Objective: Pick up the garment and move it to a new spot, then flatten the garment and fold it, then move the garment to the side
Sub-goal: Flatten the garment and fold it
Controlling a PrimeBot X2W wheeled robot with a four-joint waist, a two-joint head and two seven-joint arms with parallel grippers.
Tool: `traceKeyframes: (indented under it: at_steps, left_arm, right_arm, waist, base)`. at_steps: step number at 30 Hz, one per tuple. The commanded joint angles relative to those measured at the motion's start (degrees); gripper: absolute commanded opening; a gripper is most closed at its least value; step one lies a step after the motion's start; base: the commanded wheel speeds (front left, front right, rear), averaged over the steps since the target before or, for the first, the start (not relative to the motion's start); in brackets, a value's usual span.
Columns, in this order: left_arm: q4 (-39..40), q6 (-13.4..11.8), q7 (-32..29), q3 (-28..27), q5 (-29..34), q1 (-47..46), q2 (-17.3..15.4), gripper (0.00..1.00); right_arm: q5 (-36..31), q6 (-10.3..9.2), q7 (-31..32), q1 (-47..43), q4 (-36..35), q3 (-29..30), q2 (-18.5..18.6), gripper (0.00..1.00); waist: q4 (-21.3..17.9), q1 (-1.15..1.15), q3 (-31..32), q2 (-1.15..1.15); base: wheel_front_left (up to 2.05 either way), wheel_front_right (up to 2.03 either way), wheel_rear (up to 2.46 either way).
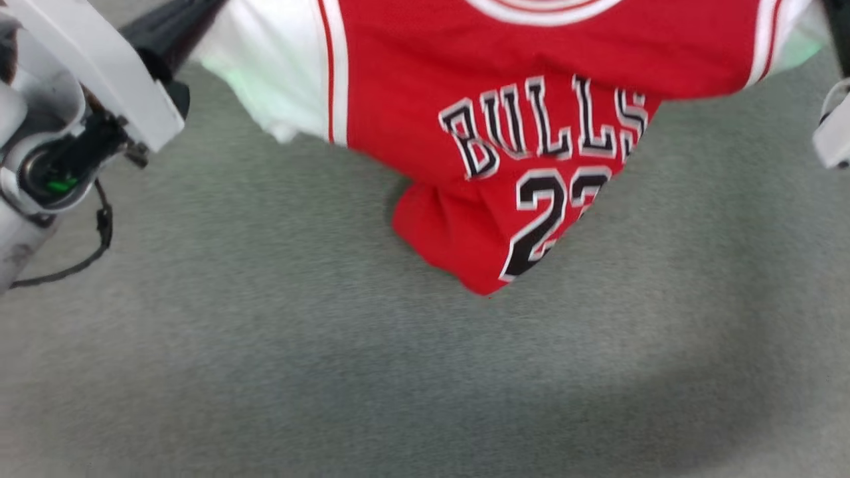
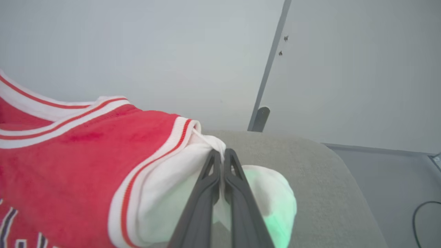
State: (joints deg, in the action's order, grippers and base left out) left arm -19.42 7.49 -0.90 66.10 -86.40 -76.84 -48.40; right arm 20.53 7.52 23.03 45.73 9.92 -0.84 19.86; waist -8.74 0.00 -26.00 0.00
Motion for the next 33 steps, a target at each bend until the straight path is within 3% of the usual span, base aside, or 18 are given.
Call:
traceKeyframes:
  at_steps: [1, 6, 12, 24, 28, 33]
  left_arm:
    - [0.1, -0.1, 1.9, -1.0, -0.7, 0.2, 0.6, 0.0]
    - [0.0, 0.0, 7.8, -3.7, -0.4, -2.4, 2.1, 0.0]
    - [-9.4, -0.1, 14.9, -7.7, 4.1, -9.5, 5.8, 0.0]
    - [-26.0, -0.1, 16.0, -11.2, 6.0, -22.5, 13.8, 0.0]
    - [-30.3, -0.1, 16.1, -17.8, 7.9, -29.0, 14.7, 0.0]
    - [-29.5, -0.1, 16.1, -24.8, 11.7, -31.0, 15.6, 0.0]
  right_arm:
    - [-1.1, -0.06, -0.7, 1.8, 0.5, 1.4, -0.9, 0.0]
    - [-5.8, -0.06, -4.8, 8.9, 3.4, 5.0, -4.8, 0.0]
    - [-12.5, -0.06, -12.8, 20.0, 9.6, 10.1, -9.9, 0.0]
    - [-24.3, -0.06, -19.1, 40.3, 25.5, 17.8, -14.7, 0.0]
    - [-27.0, -0.08, -23.4, 47.7, 28.7, 22.9, -15.9, 0.0]
    - [-30.3, -0.09, -27.7, 52.7, 32.2, 25.4, -16.5, 0.0]
  waist:
    - [4.4, 0.0, 3.0, 0.0]
    - [7.0, 0.0, 2.9, 0.0]
    - [8.6, 0.0, 2.0, 0.0]
    - [7.9, 0.0, -4.3, 0.0]
    - [7.0, 0.0, -6.1, 0.0]
    - [6.7, 0.0, -7.4, 0.0]
  base:
    - [0.0, 0.0, 0.0]
    - [0.0, 0.0, 0.0]
    - [0.0, 0.0, 0.0]
    - [0.0, 0.0, 0.0]
    - [0.0, 0.0, 0.0]
    - [0.0, 0.0, 0.0]
